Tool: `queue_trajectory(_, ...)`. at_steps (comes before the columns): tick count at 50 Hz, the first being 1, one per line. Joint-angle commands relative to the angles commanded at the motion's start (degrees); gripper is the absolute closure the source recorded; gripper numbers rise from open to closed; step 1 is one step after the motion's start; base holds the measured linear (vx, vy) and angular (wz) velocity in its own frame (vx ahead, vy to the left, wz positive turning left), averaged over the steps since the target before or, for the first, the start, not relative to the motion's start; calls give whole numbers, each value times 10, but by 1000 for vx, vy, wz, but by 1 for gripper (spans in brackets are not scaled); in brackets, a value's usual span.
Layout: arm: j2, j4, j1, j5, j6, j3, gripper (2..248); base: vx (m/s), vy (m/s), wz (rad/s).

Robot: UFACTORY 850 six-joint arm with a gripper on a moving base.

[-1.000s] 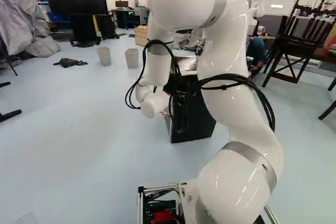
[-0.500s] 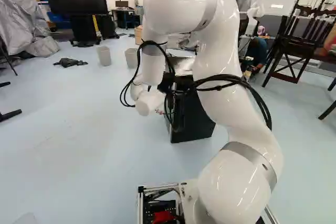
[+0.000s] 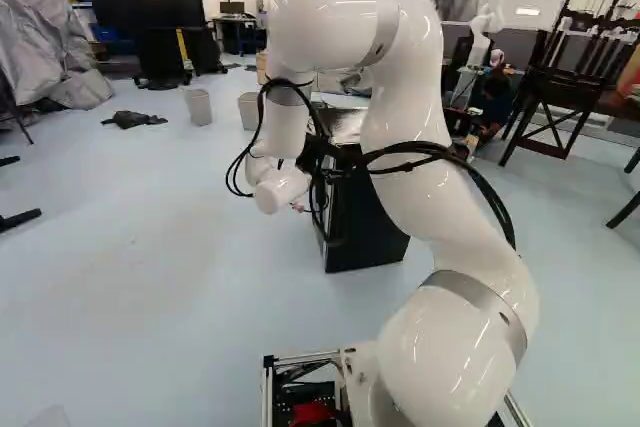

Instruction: Grab a drink from the fridge

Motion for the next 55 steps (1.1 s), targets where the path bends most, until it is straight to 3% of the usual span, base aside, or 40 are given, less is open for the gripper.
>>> queue_trajectory(55, -21, 24, -23, 0, 0, -38, 3, 0, 0, 0)
